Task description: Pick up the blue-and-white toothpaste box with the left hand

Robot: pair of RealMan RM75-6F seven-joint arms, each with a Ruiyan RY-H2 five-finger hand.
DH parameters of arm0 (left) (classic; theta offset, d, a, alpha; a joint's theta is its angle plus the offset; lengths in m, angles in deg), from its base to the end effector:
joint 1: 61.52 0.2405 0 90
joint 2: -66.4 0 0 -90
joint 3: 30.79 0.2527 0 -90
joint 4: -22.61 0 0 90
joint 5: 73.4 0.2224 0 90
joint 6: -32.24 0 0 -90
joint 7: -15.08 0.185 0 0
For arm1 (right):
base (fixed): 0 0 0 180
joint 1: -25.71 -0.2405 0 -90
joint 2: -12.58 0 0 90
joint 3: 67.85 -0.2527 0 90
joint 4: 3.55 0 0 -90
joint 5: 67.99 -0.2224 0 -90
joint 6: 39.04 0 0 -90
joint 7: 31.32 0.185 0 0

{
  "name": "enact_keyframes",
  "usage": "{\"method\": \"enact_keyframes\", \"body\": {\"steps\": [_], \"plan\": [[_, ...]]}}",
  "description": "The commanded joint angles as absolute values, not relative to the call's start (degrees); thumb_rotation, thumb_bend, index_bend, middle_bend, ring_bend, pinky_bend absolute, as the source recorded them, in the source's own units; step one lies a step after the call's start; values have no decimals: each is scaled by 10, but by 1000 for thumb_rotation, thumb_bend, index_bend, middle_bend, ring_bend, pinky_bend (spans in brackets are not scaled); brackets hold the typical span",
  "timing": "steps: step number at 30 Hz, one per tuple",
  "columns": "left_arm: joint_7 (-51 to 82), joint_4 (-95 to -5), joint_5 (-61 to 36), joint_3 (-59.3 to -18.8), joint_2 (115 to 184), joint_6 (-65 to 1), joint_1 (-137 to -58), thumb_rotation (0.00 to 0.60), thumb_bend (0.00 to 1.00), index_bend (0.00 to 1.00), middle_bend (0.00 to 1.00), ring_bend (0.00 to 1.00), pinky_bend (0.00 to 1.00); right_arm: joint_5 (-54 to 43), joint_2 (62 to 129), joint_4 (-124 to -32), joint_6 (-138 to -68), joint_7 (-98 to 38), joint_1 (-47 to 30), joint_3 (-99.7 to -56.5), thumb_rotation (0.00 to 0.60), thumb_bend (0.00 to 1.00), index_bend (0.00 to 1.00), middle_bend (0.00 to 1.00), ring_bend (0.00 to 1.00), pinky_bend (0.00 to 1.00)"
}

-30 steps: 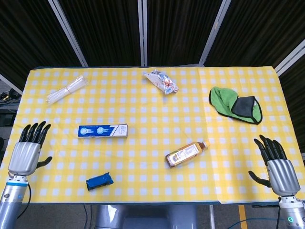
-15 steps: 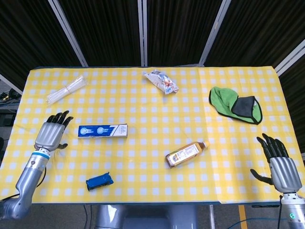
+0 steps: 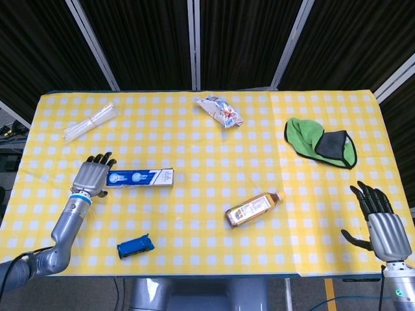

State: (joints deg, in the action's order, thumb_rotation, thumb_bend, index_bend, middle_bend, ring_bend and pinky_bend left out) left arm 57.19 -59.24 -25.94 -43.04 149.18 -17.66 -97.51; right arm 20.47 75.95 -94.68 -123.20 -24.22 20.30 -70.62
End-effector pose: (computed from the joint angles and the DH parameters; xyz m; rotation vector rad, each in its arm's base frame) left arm -0.2474 0.3907 -0.0024 -1.7491 -0.8726 -0.4240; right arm -0.3102 -0.2257 0.1464 1.4041 -0.9634 0.9920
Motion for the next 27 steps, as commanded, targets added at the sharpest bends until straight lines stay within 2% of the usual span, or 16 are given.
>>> {"method": "enact_keyframes", "body": {"steps": [1,9,14,17,27], "plan": [[585,-578,-284,-426,1510,-177,-991,600,190,208,57,108,164,203,759,-947,-1230,-239,203,-707,600,84,0,0,0,0],[597,-549,-311,-421,1544,-189,-1017,600,221,255,99,144,191,202,756,-946,-1229,-232,202,-707,600,84,0,0,0,0],[596,-543,-298,-415,1561,-207,-1025,600,368,438,277,288,321,200,755,-947,-1229,-229,202,-708,600,84,0,0,0,0],[587,-539,-280,-410,1571,-224,-1024,600,410,517,349,346,374,202,754,-947,-1230,-227,202,-707,600,84,0,0,0,0],[520,-560,-199,-408,1562,-281,-1007,600,451,561,388,377,403,209,753,-952,-1235,-230,204,-705,600,84,0,0,0,0]]}}
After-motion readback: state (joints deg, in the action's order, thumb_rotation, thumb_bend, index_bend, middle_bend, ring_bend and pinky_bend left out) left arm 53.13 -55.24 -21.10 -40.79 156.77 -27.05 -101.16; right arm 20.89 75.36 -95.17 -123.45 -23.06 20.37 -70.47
